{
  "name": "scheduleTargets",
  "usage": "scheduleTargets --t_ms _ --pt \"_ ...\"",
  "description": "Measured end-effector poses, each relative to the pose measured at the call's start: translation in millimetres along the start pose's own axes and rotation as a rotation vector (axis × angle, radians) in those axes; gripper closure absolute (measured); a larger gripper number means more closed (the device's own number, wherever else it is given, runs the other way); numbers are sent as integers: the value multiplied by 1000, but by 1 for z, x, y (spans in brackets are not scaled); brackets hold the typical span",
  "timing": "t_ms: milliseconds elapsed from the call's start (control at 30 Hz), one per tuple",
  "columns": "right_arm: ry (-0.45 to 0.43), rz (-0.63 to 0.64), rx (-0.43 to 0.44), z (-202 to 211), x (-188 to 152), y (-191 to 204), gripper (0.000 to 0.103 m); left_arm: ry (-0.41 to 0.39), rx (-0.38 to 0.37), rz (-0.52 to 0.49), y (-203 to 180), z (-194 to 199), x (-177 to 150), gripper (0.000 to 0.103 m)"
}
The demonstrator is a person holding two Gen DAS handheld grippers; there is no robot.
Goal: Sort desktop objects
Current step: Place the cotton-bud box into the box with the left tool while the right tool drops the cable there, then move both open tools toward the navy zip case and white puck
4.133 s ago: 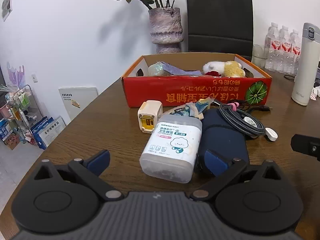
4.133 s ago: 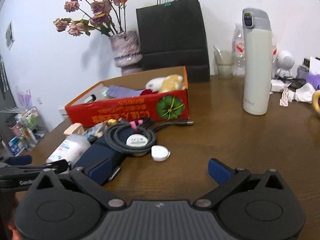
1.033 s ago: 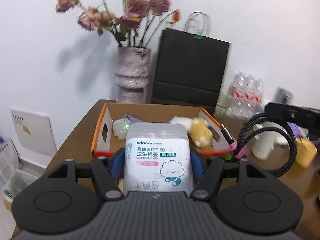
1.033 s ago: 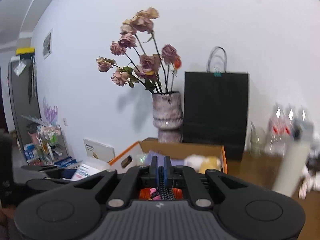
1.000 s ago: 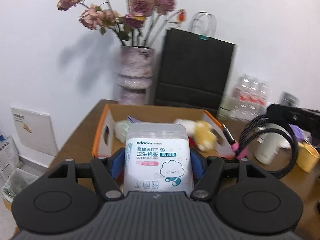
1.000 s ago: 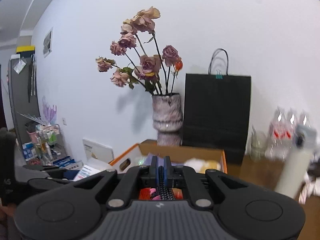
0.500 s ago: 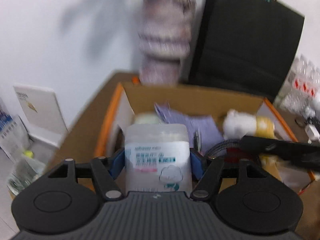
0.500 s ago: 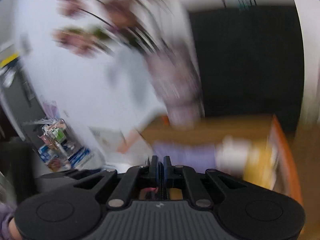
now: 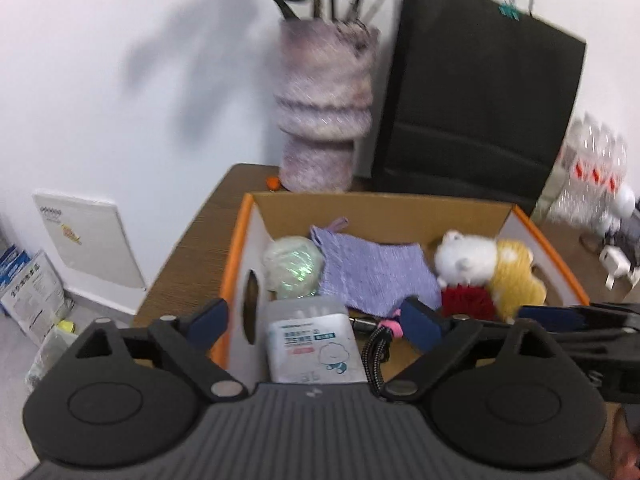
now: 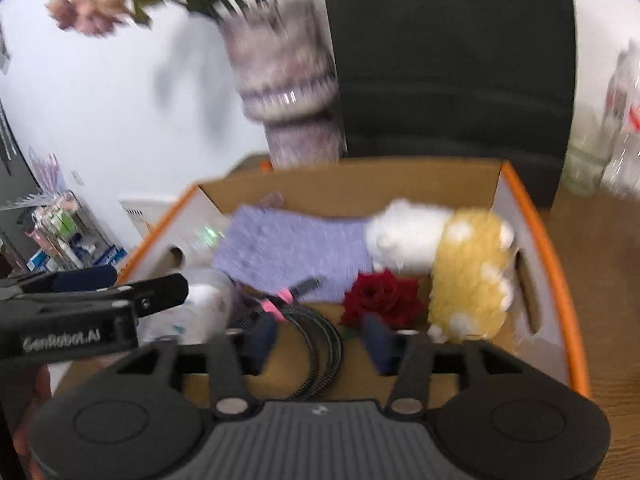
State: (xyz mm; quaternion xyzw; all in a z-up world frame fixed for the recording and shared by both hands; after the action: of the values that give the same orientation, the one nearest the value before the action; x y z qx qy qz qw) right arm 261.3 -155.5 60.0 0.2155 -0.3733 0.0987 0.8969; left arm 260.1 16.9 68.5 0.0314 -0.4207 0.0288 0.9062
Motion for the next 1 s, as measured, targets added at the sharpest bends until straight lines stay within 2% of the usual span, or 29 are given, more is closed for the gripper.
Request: scheduleTargets --t_ms 67,133,167,300,467,600,733,867,967,1000 --pt "-28 32 -43 19 1 4 34 -5 16 7 3 13 1 1" --pt "-46 63 -95 39 -2 6 19 -17 38 1 4 27 -3 0" --pt "-59 72 -119 48 -5 7 16 -28 49 2 5 35 -7 0" --pt "-133 73 -187 88 -30 9 13 -94 52 13 11 78 -35 0" --pt "-196 61 -236 125 -78 12 11 -145 52 34 8 121 -81 0" --pt "-218 23 -203 144 -124 12 10 -191 61 64 2 149 -116 0" --pt "-214 33 -123 150 -164 11 10 -187 102 91 0 165 -151 0" --pt "-209 20 -54 155 -181 10 10 -179 122 80 -2 173 -173 0" --pt "-216 20 -71 161 -186 10 7 -165 162 77 -3 173 -183 0" --pt "-227 21 -78 163 -185 9 1 -150 172 80 -3 172 -186 0"
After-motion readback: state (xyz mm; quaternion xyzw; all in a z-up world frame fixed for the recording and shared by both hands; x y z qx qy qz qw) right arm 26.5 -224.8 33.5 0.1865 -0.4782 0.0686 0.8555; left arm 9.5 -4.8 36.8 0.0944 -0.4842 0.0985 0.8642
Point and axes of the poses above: each gripper's, at about its wrist camera, not at the fingertips, and z roughly against the way its jaws point, y to its left, x to its top, the point moved 3 cm from there along -z, roughly the way its jaws point, and after that the axes turned 10 degrees about x, right-handed, at the moved point
